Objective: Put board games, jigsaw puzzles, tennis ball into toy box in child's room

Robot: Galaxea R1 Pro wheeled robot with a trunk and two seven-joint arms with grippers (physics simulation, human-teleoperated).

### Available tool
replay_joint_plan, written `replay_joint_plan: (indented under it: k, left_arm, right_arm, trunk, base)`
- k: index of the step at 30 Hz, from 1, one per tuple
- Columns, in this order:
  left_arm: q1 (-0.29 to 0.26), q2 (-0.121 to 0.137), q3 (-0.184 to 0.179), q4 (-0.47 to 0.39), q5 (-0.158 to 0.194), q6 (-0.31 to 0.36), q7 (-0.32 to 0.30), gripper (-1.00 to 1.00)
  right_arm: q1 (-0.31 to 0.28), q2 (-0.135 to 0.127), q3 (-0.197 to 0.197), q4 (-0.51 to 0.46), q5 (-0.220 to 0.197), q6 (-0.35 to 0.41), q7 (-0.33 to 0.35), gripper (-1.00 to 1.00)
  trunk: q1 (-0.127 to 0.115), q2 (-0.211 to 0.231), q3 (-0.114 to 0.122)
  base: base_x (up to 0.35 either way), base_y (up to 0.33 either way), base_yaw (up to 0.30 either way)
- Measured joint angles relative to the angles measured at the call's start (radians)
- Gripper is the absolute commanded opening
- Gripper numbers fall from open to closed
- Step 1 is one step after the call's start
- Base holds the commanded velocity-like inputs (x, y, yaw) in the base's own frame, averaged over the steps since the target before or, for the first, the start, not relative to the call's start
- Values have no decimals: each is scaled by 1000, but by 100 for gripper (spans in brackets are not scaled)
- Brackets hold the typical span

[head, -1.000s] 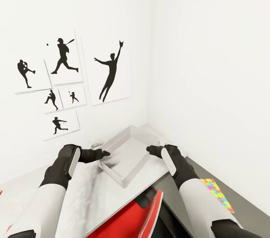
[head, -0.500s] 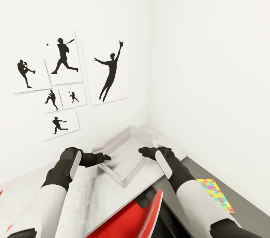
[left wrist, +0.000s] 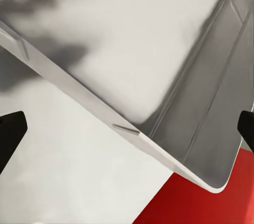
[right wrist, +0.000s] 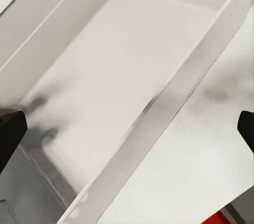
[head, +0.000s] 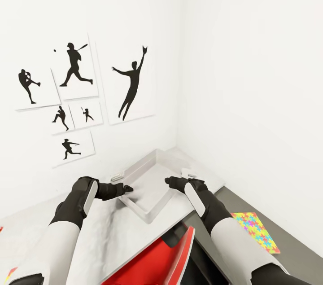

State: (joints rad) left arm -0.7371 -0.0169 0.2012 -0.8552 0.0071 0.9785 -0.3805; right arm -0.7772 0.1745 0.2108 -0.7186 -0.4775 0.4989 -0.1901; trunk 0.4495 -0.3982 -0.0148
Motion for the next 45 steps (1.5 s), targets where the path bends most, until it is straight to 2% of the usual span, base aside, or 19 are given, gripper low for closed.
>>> replay_joint_plan:
  k: [7,13,18,45]
  left_arm:
    - [-1,-3,0,-3,0,-1,0,100]
    - [-2,-30,-2,-3,0,-1,5,100]
    - [-3,-41,-4,-3,-2,-1,9,100]
    - [-3,-34,0,-7,-1,-2,3,100]
  right_arm:
    - [0,0,-1,1,-1,0,0,100]
    - [0,0,-1,1,-1,0,0,100]
    - [0,0,-1,1,0,-1,0,100]
    - [0,0,10,2,-1,0,6,100]
  trunk:
    - [0,1,-9]
    - [0,1,-19]
    - [0,1,-27]
    - [0,1,-71]
  base:
    - [0,0,0]
    - [0,0,0]
    - [0,0,0]
    - [0,0,0]
